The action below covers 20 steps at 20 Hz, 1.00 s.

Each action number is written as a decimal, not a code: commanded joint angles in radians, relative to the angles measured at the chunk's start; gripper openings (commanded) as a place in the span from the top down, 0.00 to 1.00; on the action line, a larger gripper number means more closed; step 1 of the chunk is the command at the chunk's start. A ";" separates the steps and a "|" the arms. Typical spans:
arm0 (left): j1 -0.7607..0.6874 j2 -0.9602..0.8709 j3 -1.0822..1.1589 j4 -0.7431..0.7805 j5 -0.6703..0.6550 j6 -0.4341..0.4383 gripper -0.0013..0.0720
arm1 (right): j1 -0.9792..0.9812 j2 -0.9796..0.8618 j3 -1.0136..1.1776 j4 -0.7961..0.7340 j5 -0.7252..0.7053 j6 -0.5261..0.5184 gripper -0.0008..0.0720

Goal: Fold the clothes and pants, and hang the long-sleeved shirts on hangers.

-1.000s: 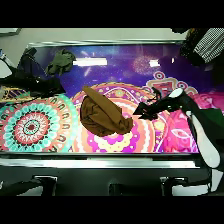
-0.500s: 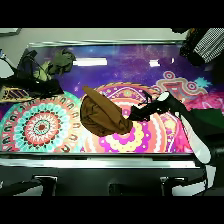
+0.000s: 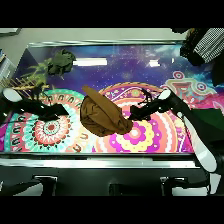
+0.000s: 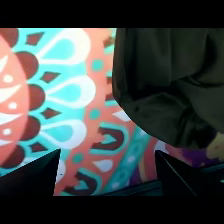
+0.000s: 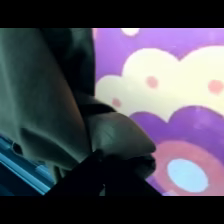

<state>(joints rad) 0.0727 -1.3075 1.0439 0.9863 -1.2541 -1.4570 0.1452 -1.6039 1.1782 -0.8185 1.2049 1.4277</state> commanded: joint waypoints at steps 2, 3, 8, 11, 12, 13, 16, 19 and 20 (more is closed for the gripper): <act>-0.054 -0.055 -0.201 -0.259 0.189 0.200 0.07 | 0.001 0.057 0.000 -0.006 0.052 0.037 0.95; -0.085 -0.079 -0.202 -0.259 0.218 0.202 0.07 | 0.001 0.063 0.000 -0.006 0.059 0.043 0.95; -0.175 -0.150 -0.200 -0.259 0.346 0.201 0.10 | 0.001 0.101 0.000 -0.006 0.072 0.070 0.95; -0.187 -0.171 -0.200 -0.259 0.378 0.202 0.18 | 0.001 0.121 0.000 -0.006 0.072 0.080 0.95; -0.189 -0.176 -0.198 -0.261 0.388 0.201 0.18 | 0.001 0.128 0.000 -0.006 0.072 0.080 0.95; -0.194 -0.180 -0.190 -0.262 0.394 0.201 0.18 | 0.001 0.134 0.000 -0.006 0.072 0.080 0.95; -0.225 -0.192 -0.155 -0.262 0.418 0.202 0.59 | 0.001 0.152 0.000 -0.006 0.071 0.080 0.95; -0.242 -0.196 -0.106 -0.261 0.395 0.201 0.96 | 0.001 0.175 0.000 -0.007 0.063 0.080 0.95; -0.238 -0.192 -0.080 -0.260 0.367 0.202 0.96 | 0.001 0.190 0.000 -0.011 0.048 0.080 0.95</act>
<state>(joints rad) -0.1555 -1.4990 0.9161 0.7319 -0.8604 -1.2556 0.1452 -1.4406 1.1778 -0.8253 1.2751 1.5051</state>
